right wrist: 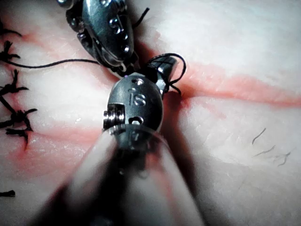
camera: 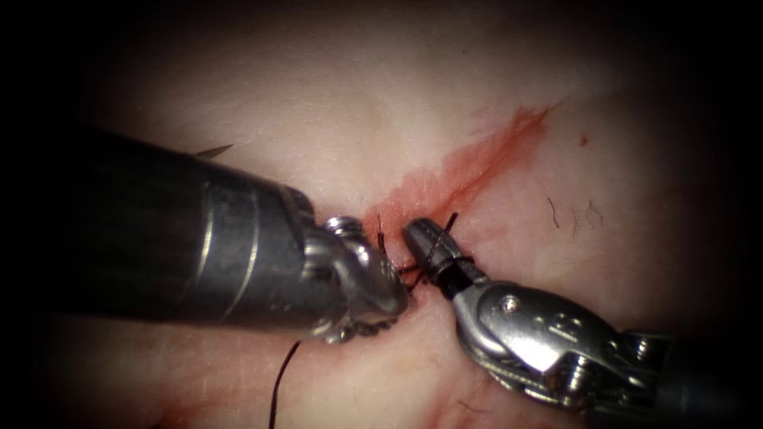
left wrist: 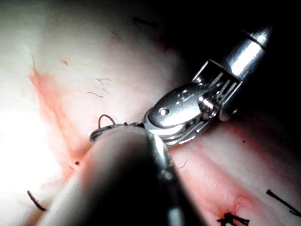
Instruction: Wound Closure
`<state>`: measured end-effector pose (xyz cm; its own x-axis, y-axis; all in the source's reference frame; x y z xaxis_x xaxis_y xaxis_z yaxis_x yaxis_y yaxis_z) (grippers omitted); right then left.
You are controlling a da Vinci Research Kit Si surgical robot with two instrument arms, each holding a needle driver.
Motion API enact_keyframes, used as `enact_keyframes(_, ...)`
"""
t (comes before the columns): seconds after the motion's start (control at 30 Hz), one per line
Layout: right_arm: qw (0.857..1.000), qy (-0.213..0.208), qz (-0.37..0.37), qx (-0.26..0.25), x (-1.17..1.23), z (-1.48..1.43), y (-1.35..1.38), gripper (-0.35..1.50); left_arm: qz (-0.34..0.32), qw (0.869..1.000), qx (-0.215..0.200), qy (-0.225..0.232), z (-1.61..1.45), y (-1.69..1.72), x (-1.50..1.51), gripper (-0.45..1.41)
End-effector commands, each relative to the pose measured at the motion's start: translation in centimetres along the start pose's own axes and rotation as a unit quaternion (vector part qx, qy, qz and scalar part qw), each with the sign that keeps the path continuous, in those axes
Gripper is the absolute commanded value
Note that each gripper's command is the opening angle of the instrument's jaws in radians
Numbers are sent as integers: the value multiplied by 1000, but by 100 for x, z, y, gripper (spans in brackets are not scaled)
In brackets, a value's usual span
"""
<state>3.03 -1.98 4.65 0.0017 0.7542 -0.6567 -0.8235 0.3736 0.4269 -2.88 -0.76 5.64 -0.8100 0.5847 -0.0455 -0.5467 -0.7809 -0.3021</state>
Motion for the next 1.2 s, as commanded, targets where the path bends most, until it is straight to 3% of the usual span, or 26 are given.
enact_keyframes(0.03,1000,-5,4,-16,-1,0,0,-35,0,1000,-1,0,5,0,4,-45)
enact_keyframes(0.1,999,-21,4,-48,-3,-8,10,-35,1,1000,-2,0,3,0,2,-45)
enact_keyframes(0.23,996,-60,0,-63,-15,-27,34,-35,3,1000,-3,1,1,-2,-1,-45)
enact_keyframes(0.57,996,-76,-1,-51,-16,-33,34,-35,5,1000,-4,-1,1,-6,-4,-45)
enact_keyframes(0.8,997,-76,3,8,-13,-37,16,-35,-1,1000,11,0,-6,-21,-4,-45)
enact_keyframes(1.03,996,-68,-22,56,-10,-36,13,-35,-33,999,39,12,-29,-73,7,-45)
enact_keyframes(1.2,993,-55,-40,102,2,-39,15,-35,-45,997,53,12,-12,-109,27,-45)
